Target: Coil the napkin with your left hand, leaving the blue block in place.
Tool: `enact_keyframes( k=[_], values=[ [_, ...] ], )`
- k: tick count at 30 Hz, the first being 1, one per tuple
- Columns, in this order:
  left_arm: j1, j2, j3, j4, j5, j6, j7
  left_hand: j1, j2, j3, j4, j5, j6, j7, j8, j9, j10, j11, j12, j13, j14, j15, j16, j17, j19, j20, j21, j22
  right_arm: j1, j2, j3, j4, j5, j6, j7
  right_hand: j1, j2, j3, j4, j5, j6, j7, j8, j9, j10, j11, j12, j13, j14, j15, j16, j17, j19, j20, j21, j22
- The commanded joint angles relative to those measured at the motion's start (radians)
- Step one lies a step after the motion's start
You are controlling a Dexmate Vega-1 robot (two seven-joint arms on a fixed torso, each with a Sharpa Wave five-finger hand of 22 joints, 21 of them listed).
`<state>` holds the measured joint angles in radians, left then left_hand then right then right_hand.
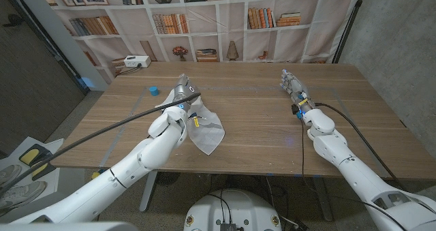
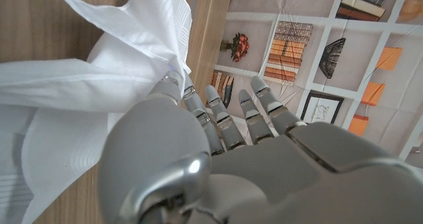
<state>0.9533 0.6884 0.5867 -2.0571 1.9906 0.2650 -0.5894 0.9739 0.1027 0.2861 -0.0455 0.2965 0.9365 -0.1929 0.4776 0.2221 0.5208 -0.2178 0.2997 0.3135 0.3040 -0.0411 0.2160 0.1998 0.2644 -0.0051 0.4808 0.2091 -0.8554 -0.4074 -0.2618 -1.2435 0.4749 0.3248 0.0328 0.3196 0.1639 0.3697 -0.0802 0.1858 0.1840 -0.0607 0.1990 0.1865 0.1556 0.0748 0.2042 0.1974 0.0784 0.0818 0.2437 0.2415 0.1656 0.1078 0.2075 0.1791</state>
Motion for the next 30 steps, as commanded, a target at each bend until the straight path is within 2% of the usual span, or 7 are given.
enact_keyframes(
  k=[1,9,16,19,22,25,30],
  values=[
    [-0.199,-0.056,0.066,0.121,-0.176,-0.077,-0.038,0.011,-0.001,-0.002,0.000,0.018,0.047,-0.034,-0.014,-0.008,0.007,0.001,-0.002,0.004,0.017,-0.161,0.004,0.003,0.003,0.005,0.005,0.000,-0.014,-0.005,0.017,0.012,0.016,0.018,0.011,0.003,-0.004,0.004,0.004,0.000,0.006,0.002,-0.003,0.002,0.003,-0.003,0.000,0.005,0.010,-0.001,0.006,0.003,0.008,-0.001,0.002,0.003],
    [-0.323,-0.151,-0.013,0.218,-0.555,-0.045,-0.266,0.021,0.059,0.009,0.020,0.056,0.018,-0.032,-0.057,-0.024,0.033,0.004,-0.005,0.011,0.039,-0.165,0.009,0.005,0.013,0.001,0.016,-0.001,-0.022,-0.008,0.025,0.013,0.021,0.018,0.008,0.002,-0.005,0.004,0.004,-0.001,0.006,0.002,-0.003,0.002,0.004,0.000,0.001,0.005,0.010,0.000,0.006,0.003,0.008,0.002,0.002,0.003],
    [-0.421,-0.176,-0.056,0.297,-0.863,0.054,-0.395,0.045,0.100,0.051,0.051,0.095,-0.025,0.050,-0.003,0.067,0.063,0.012,-0.009,0.042,0.040,-0.159,0.000,0.007,0.012,0.005,0.038,0.003,-0.025,-0.009,0.028,0.011,0.025,0.013,0.008,0.001,-0.005,0.004,0.004,-0.001,0.007,0.002,-0.003,0.002,0.002,-0.001,0.000,0.005,0.010,-0.001,0.006,0.004,0.008,0.001,0.001,0.003],
    [-0.443,-0.191,-0.093,0.324,-1.028,0.118,-0.410,0.058,0.108,0.085,0.072,0.108,-0.072,0.076,0.022,0.118,0.055,0.030,-0.009,0.063,0.026,-0.134,-0.003,0.014,-0.001,0.012,0.046,0.009,-0.025,-0.010,0.028,0.012,0.028,0.012,0.013,0.001,-0.005,0.003,0.005,-0.001,0.007,0.002,-0.003,0.002,0.003,-0.001,0.000,0.005,0.010,0.001,0.006,0.004,0.008,0.001,0.001,0.003],
    [-0.461,-0.208,-0.134,0.369,-1.197,0.189,-0.408,0.107,0.115,0.216,0.107,0.096,-0.150,0.169,0.107,0.246,0.039,0.073,0.004,0.115,0.008,-0.078,-0.002,0.039,-0.048,0.041,0.075,0.025,-0.026,-0.010,0.027,0.010,0.025,0.013,0.013,0.001,-0.006,0.003,0.005,-0.001,0.007,0.002,-0.003,0.002,0.003,-0.001,0.000,0.005,0.010,0.001,0.006,0.004,0.008,0.001,0.001,0.003],
    [-0.462,-0.197,-0.134,0.394,-1.303,0.222,-0.328,0.133,0.114,0.288,0.113,0.057,-0.195,0.230,0.145,0.302,0.044,0.123,0.020,0.141,0.014,-0.045,0.008,0.058,-0.083,0.054,0.090,0.032,-0.027,-0.011,0.027,0.009,0.026,0.014,0.015,0.000,-0.006,0.003,0.005,-0.001,0.007,0.003,-0.003,0.002,0.002,0.001,0.000,0.005,0.011,0.001,0.006,0.004,0.008,0.002,0.001,0.003],
    [-0.479,-0.135,-0.016,0.388,-1.287,0.229,-0.188,0.146,0.081,0.303,0.086,-0.001,-0.161,0.225,0.158,0.290,0.091,0.115,0.050,0.157,0.062,-0.065,0.025,0.061,-0.054,0.054,0.121,0.032,-0.033,-0.015,0.028,0.000,0.025,0.011,0.012,0.000,-0.007,0.003,0.005,-0.001,0.008,0.003,-0.003,0.002,0.006,0.000,0.001,0.005,0.012,0.002,0.006,0.004,0.009,0.004,0.002,0.003]
  ],
)
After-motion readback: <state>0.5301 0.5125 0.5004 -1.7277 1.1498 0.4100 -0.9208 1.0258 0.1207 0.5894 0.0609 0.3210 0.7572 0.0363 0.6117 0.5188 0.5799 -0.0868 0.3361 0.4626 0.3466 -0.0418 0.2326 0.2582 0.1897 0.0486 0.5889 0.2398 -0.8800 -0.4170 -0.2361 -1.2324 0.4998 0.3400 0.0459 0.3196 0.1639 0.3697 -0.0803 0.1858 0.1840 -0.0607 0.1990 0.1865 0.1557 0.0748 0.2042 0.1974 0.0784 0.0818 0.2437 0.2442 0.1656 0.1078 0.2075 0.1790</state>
